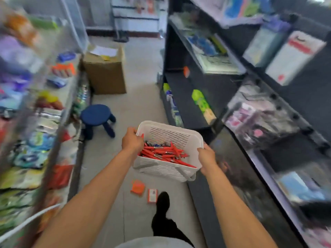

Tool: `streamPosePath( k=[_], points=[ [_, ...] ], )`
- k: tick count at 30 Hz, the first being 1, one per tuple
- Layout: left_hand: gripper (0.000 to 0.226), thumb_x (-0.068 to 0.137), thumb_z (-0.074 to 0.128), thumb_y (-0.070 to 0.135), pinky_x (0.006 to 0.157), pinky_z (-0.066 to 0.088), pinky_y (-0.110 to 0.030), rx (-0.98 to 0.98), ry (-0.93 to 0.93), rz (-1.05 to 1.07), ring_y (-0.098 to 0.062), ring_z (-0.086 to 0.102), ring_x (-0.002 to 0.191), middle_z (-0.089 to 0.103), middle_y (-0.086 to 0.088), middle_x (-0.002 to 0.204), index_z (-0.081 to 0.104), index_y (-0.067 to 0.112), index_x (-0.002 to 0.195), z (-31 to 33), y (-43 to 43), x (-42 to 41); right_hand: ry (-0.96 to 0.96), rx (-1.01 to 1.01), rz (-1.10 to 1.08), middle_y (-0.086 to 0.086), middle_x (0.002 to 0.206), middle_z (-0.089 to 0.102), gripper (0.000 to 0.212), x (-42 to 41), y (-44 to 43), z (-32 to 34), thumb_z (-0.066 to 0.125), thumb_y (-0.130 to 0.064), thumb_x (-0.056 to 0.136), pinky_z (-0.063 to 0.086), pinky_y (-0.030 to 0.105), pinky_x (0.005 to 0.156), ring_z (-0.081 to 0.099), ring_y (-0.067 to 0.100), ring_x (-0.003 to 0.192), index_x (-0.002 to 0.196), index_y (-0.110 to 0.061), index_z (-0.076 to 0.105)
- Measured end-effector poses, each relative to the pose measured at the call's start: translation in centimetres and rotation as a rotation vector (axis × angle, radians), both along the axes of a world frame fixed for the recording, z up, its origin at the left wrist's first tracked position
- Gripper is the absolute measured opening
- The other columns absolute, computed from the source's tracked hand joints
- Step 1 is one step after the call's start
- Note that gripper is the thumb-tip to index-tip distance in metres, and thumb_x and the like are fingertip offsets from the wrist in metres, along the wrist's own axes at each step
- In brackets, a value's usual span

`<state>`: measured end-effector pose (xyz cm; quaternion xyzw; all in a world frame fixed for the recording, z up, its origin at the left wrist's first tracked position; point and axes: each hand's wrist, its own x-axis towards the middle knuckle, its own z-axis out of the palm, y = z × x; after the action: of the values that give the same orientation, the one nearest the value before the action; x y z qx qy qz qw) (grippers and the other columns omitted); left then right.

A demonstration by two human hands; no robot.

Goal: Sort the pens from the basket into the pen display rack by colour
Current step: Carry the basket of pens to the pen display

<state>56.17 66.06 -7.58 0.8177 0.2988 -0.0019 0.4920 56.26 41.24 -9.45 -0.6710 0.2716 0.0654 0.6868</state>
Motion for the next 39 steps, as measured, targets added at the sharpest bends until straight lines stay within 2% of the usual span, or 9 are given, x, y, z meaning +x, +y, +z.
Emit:
streamPosePath(
  k=[5, 9, 13, 19, 22, 24, 27, 31, 39],
  points=[
    [0.016, 0.098, 0.059, 0.018, 0.076, 0.043, -0.035, -0.012, -0.002, 0.124, -0.035, 0.060, 0.103, 0.060, -0.014, 0.108, 0.048, 0.011, 0.108, 1.0, 4.7, 9.7, -0.002, -0.027, 0.180, 0.006, 0.112, 0.074, 0.054, 13.7, 4.5, 0.1, 0.044, 0.004, 0.084, 0.059, 0.044, 0.089, 0.070, 0.027, 0.098, 0.119, -0.023, 0.074],
    [0.027, 0.098, 0.059, 0.021, 0.072, 0.043, -0.036, -0.038, -0.027, 0.233, -0.029, 0.057, 0.091, 0.059, -0.013, 0.106, 0.047, 0.005, 0.116, 2.3, 8.3, 17.4, -0.045, -0.092, 0.302, 0.001, 0.118, 0.074, 0.061, 26.9, 7.4, -2.6, 0.047, -0.014, 0.073, 0.057, 0.051, 0.095, 0.070, 0.027, 0.103, 0.128, -0.032, 0.068],
    [0.023, 0.095, 0.059, 0.022, 0.081, 0.058, -0.047, -0.105, -0.039, 0.299, -0.032, 0.064, 0.093, 0.064, -0.011, 0.106, 0.052, 0.014, 0.115, 2.5, 12.4, 24.7, -0.076, -0.099, 0.368, 0.003, 0.117, 0.067, 0.049, 33.2, 13.1, 3.7, 0.044, 0.001, 0.095, 0.053, 0.049, 0.101, 0.064, 0.030, 0.110, 0.134, -0.019, 0.064],
    [0.031, 0.092, 0.057, 0.017, 0.082, 0.061, -0.051, -0.160, -0.030, 0.224, -0.030, 0.070, 0.091, 0.072, 0.002, 0.099, 0.061, 0.047, 0.096, 0.6, 19.4, 38.6, -0.028, -0.122, 0.351, 0.008, 0.119, 0.065, 0.047, 47.3, 20.5, 2.2, 0.040, 0.005, 0.099, 0.054, 0.043, 0.095, 0.061, 0.028, 0.105, 0.136, -0.014, 0.062],
    [0.035, 0.092, 0.053, 0.009, 0.087, 0.059, -0.050, -0.186, -0.052, 0.206, -0.029, 0.069, 0.094, 0.072, 0.000, 0.103, 0.061, 0.043, 0.097, -1.0, 23.2, 47.7, -0.038, -0.129, 0.305, 0.003, 0.118, 0.062, 0.051, 55.3, 24.6, 0.9, 0.038, 0.007, 0.099, 0.051, 0.036, 0.087, 0.059, 0.025, 0.104, 0.139, -0.015, 0.059],
    [0.039, 0.093, 0.053, 0.009, 0.088, 0.058, -0.044, -0.193, -0.071, 0.188, -0.025, 0.067, 0.094, 0.067, 0.004, 0.097, 0.055, 0.045, 0.109, 0.0, 25.0, 52.4, -0.030, -0.149, 0.289, 0.005, 0.122, 0.064, 0.051, 59.7, 26.9, 1.0, 0.039, 0.006, 0.098, 0.054, 0.041, 0.095, 0.061, 0.028, 0.108, 0.139, -0.016, 0.060],
    [0.037, 0.092, 0.054, 0.003, 0.078, 0.053, -0.033, -0.241, -0.061, 0.178, -0.016, 0.063, 0.084, 0.064, 0.009, 0.087, 0.054, 0.038, 0.103, 1.4, 28.3, 59.5, 0.007, -0.139, 0.255, 0.005, 0.119, 0.066, 0.049, 66.7, 30.1, 1.9, 0.041, 0.004, 0.097, 0.053, 0.050, 0.100, 0.063, 0.031, 0.110, 0.135, -0.018, 0.063],
    [0.037, 0.081, 0.062, 0.015, 0.079, 0.062, -0.050, -0.283, -0.040, 0.141, -0.024, 0.073, 0.087, 0.075, 0.002, 0.099, 0.065, 0.045, 0.101, 1.4, 32.9, 69.1, 0.031, -0.182, 0.217, 0.001, 0.117, 0.068, 0.050, 74.9, 33.8, 3.2, 0.044, -0.003, 0.097, 0.054, 0.053, 0.099, 0.064, 0.032, 0.112, 0.134, -0.028, 0.065],
    [0.034, 0.088, 0.060, 0.012, 0.085, 0.060, -0.046, -0.222, -0.038, 0.187, -0.021, 0.070, 0.091, 0.073, 0.007, 0.098, 0.068, 0.037, 0.109, 1.7, 39.4, 87.0, 0.012, -0.091, 0.223, 0.004, 0.115, 0.066, 0.050, 93.1, 40.3, 3.1, 0.041, 0.001, 0.101, 0.057, 0.038, 0.083, 0.064, 0.025, 0.099, 0.136, -0.028, 0.062]
  ],
)
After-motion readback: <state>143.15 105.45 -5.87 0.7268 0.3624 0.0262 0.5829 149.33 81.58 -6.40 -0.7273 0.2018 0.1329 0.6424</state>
